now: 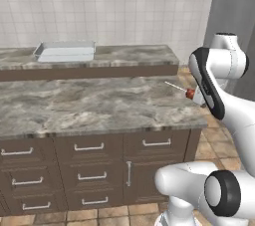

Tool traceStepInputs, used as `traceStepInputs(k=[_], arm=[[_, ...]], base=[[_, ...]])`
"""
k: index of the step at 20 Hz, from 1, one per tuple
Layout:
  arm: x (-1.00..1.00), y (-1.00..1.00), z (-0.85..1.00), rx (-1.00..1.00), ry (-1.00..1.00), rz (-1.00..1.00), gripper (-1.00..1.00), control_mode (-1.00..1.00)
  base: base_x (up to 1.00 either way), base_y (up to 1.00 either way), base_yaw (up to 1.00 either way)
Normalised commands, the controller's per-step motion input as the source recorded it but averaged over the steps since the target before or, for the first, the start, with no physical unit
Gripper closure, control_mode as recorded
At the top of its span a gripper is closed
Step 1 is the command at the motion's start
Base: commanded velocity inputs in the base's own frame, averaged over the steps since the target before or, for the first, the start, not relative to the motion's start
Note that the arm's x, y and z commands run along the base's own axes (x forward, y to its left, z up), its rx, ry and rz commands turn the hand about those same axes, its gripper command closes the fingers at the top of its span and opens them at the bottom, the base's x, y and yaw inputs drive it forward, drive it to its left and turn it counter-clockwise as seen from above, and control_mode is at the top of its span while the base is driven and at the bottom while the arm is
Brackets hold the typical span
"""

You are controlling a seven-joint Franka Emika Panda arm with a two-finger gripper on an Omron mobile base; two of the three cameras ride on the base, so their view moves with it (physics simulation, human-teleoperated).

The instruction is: Place the cold items (orange and pear) from the fridge in one tupperware on the dining counter. Place the warm items (hot dog and kebab skewer) in the stove area in another tupperware.

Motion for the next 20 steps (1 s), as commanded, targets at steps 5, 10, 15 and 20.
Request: traceStepInputs(k=[5, 10, 15, 20], arm=[[0.00, 0.00, 0.00, 0.00, 0.00, 0.00, 1.00, 1.00], [0.00, 0.00, 0.00, 0.00, 0.00, 0.00, 1.00, 1.00], [0.00, 0.00, 0.00, 0.00, 0.00, 0.00, 1.00, 1.00], [0.00, 0.00, 0.00, 0.00, 0.00, 0.00, 1.00, 1.00]], base=[[0.23, -0.97, 0.28], [0.25, -0.92, 0.28], [0.32, -0.90, 0.36], [0.44, -0.83, 0.44]])
